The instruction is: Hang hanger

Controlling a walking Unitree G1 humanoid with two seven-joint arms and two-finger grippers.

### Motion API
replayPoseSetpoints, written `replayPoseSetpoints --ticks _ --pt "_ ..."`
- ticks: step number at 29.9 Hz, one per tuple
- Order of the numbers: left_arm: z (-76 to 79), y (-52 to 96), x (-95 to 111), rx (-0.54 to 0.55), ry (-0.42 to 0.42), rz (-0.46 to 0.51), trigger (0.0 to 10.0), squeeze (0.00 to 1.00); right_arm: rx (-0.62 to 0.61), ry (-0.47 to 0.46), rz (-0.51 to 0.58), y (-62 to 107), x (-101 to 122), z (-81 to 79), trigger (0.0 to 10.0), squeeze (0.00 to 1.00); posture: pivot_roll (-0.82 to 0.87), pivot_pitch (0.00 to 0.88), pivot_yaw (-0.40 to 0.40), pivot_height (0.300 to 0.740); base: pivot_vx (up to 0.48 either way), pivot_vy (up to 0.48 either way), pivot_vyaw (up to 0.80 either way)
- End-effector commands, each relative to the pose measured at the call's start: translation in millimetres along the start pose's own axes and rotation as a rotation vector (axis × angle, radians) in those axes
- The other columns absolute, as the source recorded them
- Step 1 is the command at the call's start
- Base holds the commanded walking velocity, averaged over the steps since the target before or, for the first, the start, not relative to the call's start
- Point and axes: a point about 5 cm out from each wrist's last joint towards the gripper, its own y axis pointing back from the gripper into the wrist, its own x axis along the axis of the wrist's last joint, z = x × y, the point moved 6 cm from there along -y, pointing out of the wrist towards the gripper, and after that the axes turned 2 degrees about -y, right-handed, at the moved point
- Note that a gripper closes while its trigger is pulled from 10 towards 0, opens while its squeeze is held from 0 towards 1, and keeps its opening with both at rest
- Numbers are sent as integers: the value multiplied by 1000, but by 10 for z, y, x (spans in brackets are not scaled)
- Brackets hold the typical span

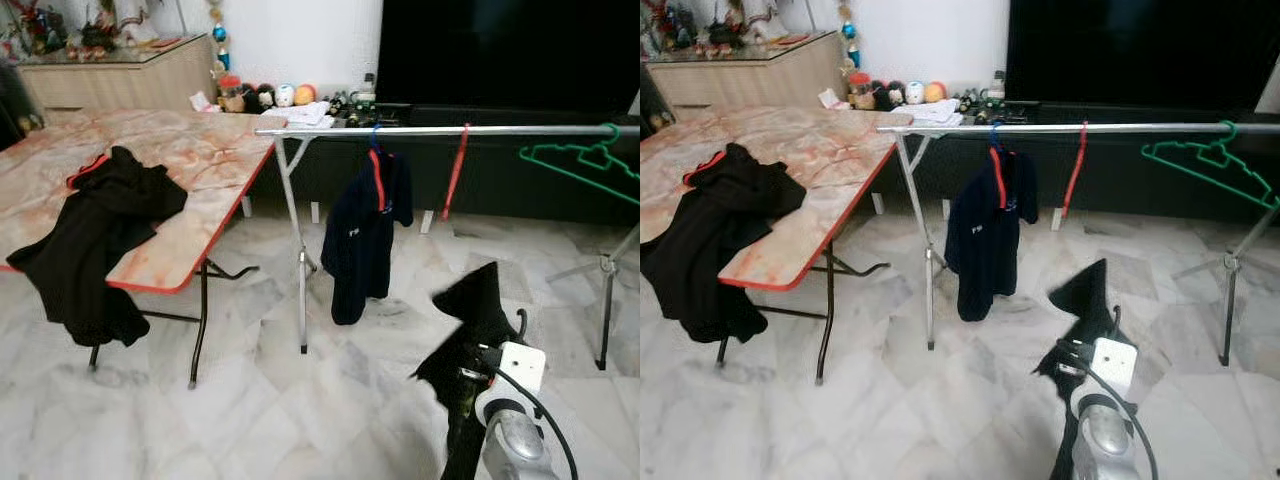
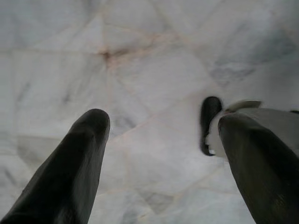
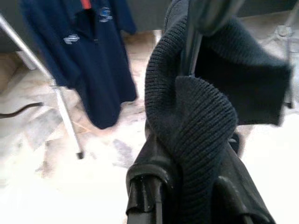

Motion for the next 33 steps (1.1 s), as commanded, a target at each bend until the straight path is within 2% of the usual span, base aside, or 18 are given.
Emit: replayPoseSetpoints --ticks 1,33 --pt "36 3 -38 -11 -10 -10 10000 0 3 6 45 -25 132 -7 10000 0 -47 0 77 740 0 0 0" --pt "37 5 -51 -20 -15 -13 10000 0 -9 2 41 -35 119 10 10000 0 -41 0 81 740 -15 0 0"
